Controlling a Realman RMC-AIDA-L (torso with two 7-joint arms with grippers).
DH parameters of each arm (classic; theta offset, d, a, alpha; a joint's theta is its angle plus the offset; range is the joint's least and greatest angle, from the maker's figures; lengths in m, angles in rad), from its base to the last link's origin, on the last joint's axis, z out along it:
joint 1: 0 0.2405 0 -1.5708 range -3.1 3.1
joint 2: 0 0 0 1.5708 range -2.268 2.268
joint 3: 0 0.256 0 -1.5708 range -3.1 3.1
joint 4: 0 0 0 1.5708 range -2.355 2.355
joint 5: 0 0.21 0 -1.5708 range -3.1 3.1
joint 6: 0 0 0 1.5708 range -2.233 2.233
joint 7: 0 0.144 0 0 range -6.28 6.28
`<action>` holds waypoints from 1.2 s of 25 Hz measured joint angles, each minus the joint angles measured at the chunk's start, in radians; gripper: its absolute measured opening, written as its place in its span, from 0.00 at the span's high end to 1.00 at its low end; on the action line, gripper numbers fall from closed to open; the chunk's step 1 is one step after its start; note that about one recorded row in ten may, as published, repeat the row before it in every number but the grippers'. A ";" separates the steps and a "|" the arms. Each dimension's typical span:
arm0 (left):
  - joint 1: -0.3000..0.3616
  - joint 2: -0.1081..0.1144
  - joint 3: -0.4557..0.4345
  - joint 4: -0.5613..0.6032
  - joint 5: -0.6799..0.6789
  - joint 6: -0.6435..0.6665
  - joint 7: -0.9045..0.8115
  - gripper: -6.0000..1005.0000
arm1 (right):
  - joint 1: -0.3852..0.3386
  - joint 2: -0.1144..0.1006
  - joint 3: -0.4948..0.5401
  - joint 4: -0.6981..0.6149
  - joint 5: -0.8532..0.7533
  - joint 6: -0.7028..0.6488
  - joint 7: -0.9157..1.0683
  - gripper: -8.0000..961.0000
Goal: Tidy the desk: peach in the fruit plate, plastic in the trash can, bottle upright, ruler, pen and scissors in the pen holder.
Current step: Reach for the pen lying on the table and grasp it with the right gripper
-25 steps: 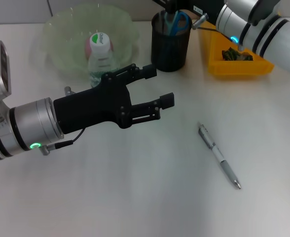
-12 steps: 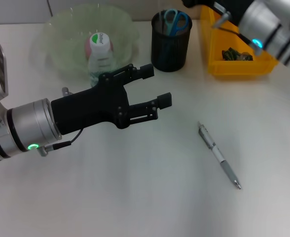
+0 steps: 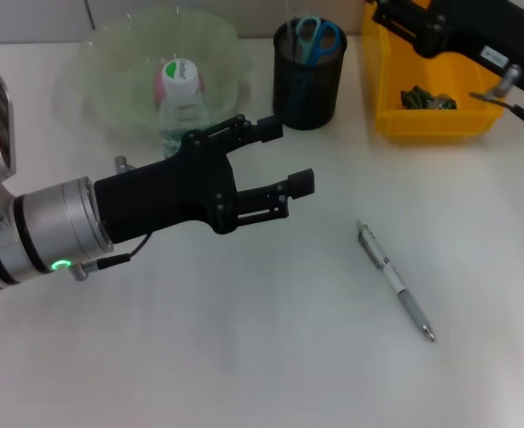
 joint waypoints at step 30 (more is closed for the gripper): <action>0.010 0.000 0.041 -0.008 0.021 0.034 -0.009 0.17 | -0.170 -0.001 0.777 -0.093 -0.771 -0.731 0.409 0.38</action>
